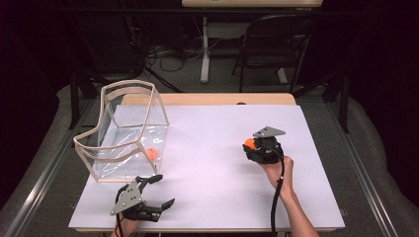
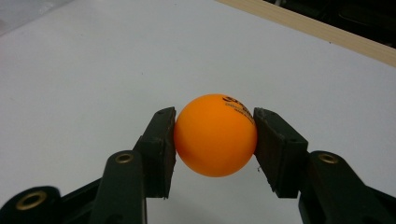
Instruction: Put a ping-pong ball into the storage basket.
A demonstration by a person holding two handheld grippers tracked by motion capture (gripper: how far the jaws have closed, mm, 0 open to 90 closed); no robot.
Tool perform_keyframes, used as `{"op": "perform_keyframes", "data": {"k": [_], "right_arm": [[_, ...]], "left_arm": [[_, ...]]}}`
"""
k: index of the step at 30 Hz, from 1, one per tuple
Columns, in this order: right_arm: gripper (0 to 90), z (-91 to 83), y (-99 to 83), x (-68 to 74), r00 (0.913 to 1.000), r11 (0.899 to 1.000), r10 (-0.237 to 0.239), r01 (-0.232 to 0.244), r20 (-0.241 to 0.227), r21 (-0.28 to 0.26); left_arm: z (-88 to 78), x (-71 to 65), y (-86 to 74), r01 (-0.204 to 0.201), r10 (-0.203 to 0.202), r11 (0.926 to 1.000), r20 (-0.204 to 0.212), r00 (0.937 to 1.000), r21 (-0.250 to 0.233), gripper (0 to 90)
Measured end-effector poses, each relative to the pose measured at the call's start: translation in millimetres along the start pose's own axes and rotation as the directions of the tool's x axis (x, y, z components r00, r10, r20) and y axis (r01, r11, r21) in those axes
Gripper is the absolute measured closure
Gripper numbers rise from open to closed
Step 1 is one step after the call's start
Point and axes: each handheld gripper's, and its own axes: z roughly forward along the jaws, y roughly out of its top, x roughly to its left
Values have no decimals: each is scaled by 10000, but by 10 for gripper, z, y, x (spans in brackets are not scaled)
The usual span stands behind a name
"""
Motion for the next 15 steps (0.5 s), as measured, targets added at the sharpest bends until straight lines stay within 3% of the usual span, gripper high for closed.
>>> {"op": "perform_keyframes", "data": {"k": [15], "right_arm": [[507,-14,30,82,9997,9998,-182,182,-183,1]], "left_arm": [[3,6,-3,-3,3,10000,6,10000,17,156]]}}
